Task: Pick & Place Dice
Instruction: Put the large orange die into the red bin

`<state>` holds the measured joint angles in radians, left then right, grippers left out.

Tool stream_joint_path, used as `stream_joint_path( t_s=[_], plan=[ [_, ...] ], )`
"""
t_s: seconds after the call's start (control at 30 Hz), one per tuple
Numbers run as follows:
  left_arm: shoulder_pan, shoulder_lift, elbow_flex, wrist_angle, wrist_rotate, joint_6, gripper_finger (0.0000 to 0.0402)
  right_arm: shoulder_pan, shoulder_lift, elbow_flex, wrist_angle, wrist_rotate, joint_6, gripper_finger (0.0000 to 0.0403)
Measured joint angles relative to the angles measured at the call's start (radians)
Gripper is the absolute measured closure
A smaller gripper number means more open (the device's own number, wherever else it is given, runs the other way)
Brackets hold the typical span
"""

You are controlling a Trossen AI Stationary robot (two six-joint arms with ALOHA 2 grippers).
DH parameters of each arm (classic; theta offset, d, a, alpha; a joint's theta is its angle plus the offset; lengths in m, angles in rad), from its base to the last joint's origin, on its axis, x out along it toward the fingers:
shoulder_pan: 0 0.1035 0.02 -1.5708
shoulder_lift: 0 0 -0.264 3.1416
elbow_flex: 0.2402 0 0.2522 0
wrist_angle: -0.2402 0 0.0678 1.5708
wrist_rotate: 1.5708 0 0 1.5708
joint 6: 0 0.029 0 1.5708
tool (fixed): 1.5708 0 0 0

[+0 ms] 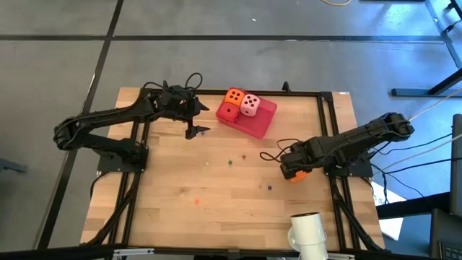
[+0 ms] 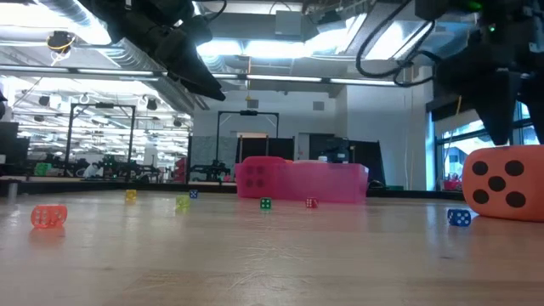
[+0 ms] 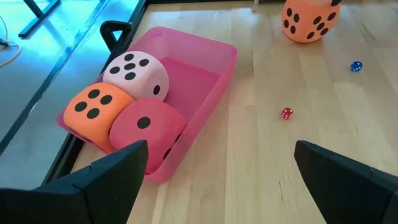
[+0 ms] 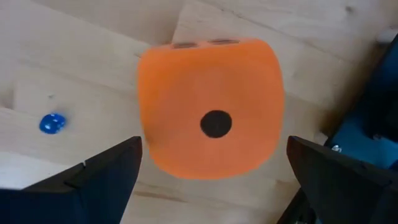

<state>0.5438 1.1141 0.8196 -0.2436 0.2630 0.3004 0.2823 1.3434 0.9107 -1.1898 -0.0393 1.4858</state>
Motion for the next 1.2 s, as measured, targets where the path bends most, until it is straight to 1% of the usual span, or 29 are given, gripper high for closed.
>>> stream_joint_path(
  t_s=[0.7, 0.83, 0.93, 1.07, 1.13, 1.2],
  plan=[
    [0.0, 0.0, 0.0, 0.0, 0.0, 0.0, 0.0002, -0.006, -0.003, -0.131, 0.157, -0.003, -0.013, 0.0002],
    [0.0, 0.0, 0.0, 0.0, 0.0, 0.0, 0.0002, -0.007, -0.001, -0.125, 0.158, 0.001, -0.035, 0.0002],
    [0.0, 0.0, 0.0, 0.0, 0.0, 0.0, 0.0002, -0.006, 0.003, -0.089, 0.178, 0.045, -0.052, 0.0002],
    [0.0, 0.0, 0.0, 0.0, 0.0, 0.0, 0.0002, -0.007, 0.002, -0.027, 0.14, 0.104, -0.06, 0.0002],
    [0.0, 0.0, 0.0, 0.0, 0.0, 0.0, 0.0002, -0.006, 0.002, 0.016, 0.127, 0.148, -0.089, 0.0002],
    [0.0, 0.0, 0.0, 0.0, 0.0, 0.0, 0.0002, -0.007, 0.002, 0.058, 0.099, 0.221, -0.143, 0.0002]
  ],
)
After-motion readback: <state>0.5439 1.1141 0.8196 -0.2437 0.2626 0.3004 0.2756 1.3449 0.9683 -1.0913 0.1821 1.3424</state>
